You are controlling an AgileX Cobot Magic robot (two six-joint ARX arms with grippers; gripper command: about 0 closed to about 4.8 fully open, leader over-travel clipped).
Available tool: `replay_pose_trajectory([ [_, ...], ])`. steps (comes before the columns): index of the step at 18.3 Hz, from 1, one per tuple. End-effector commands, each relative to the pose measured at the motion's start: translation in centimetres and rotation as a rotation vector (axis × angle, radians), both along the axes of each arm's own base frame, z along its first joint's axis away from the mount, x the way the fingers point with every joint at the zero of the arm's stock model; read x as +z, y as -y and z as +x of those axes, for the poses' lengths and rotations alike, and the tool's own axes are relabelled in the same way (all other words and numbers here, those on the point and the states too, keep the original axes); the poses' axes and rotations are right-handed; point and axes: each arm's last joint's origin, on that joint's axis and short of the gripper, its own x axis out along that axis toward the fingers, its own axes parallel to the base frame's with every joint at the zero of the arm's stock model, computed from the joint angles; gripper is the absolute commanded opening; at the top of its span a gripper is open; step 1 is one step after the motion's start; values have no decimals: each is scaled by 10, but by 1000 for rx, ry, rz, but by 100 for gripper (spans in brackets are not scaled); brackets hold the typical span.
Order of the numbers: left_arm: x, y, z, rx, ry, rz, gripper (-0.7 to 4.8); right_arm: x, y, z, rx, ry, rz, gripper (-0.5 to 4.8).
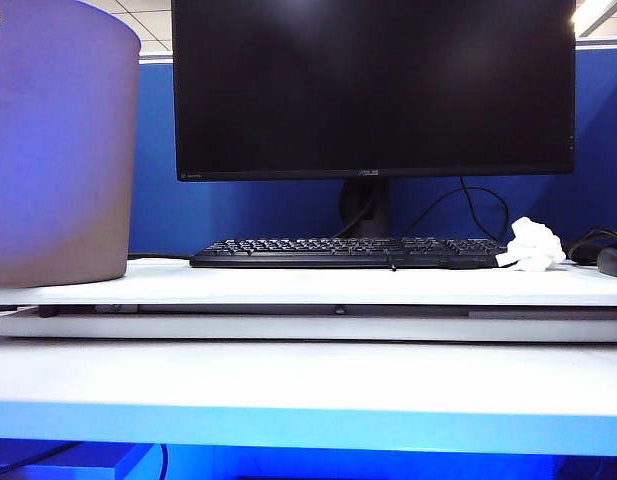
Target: Pick up all paper balls from the table and place them in the pink trash can.
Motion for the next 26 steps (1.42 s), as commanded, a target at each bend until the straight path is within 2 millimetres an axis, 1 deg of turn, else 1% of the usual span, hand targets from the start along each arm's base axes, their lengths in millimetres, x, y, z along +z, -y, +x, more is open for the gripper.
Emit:
replay_pose_trajectory([
  [1,6,-18,-4,152,48,44,-6,2,0,-2,5,23,-2,-5],
  [5,6,-23,-2,281,92,134,-6,2,-1,-2,11,23,-3,-5],
  [8,2,-31,10,338,78,151,-6,2,-1,-2,16,23,-2,-5],
  [10,-4,-42,19,390,53,166,-6,2,-1,-2,23,24,-2,-5],
  [14,-16,-56,35,422,-15,168,-5,2,-1,-2,22,24,-1,-5],
  [17,-24,-60,43,417,-60,164,2,2,-1,-2,22,24,-1,-5],
  [18,-27,-61,47,422,-71,168,49,2,-1,-2,22,24,-1,-5],
  [19,-29,-60,49,425,-76,175,142,2,-1,-2,21,24,-1,-5],
  [20,-31,-60,51,425,-79,176,209,2,-1,-2,20,24,0,-5],
  [21,-32,-59,53,425,-78,176,257,2,-1,-2,19,24,1,-5],
  [24,-32,-58,56,426,-67,168,353,2,-1,-2,19,23,1,-5],
  [26,-30,-57,57,409,-54,133,395,2,-1,-2,19,24,1,-5],
])
